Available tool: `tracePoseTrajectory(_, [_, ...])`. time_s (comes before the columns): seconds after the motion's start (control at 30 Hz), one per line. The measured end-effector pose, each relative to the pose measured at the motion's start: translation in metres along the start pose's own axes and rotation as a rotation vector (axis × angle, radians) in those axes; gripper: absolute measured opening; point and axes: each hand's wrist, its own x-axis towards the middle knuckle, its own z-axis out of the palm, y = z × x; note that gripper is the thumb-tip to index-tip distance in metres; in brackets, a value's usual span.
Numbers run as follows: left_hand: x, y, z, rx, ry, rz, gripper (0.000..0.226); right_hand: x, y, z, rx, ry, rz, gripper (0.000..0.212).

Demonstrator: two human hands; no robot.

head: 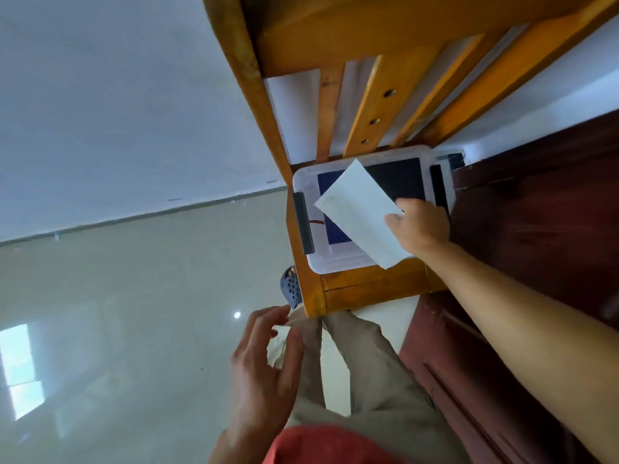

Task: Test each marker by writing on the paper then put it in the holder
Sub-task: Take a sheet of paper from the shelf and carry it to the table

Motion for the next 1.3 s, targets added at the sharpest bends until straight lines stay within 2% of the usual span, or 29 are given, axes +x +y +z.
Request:
tracePoseTrajectory(0.07, [-0.007, 0.007, -0.021, 0.004, 0.008, 0.008, 0.020, -0.029, -0.006, -0.016, 0.027, -0.013, -0.079, 0.042])
tracePoseTrajectory(0.2, [-0.032, 0.017, -0.066, 0.035, 0.052, 0.036, 0.023, -0.086, -0.028, -0.044, 0.020, -0.019, -0.152, 0.030])
tracePoseTrajectory(0.33, [-0.074, 0.013, -0.105, 0.044, 0.177, 0.031, 0.027, -0.132, -0.054, -0.061, 0.045, -0.003, -0.250, 0.032])
tracePoseTrajectory(0.43, [-0.115, 0.005, -0.118, 0.011, 0.292, 0.000, 0.024, -0.155, -0.075, -0.069, 0.018, -0.060, -0.328, 0.016])
tracePoseTrajectory(0.57, [-0.181, -0.011, -0.107, -0.009, 0.468, -0.112, 0.016, -0.179, -0.106, -0.071, -0.027, -0.093, -0.411, 0.033])
tracePoseTrajectory(0.8, [-0.258, -0.034, -0.110, -0.030, 0.718, -0.231, 0.016, -0.211, -0.170, -0.059, -0.057, -0.217, -0.682, 0.029])
tracePoseTrajectory(1.03, [-0.294, -0.082, -0.172, -0.069, 0.907, -0.367, 0.017, -0.250, -0.281, -0.018, -0.141, -0.257, -0.894, 0.029])
tracePoseTrajectory(1.2, [-0.318, -0.138, -0.240, -0.077, 0.983, -0.388, 0.026, -0.291, -0.383, 0.031, -0.137, -0.262, -0.972, 0.014])
tracePoseTrajectory(1.3, [-0.334, -0.162, -0.293, -0.039, 1.030, -0.400, 0.026, -0.331, -0.450, 0.053, -0.109, -0.238, -1.023, 0.023])
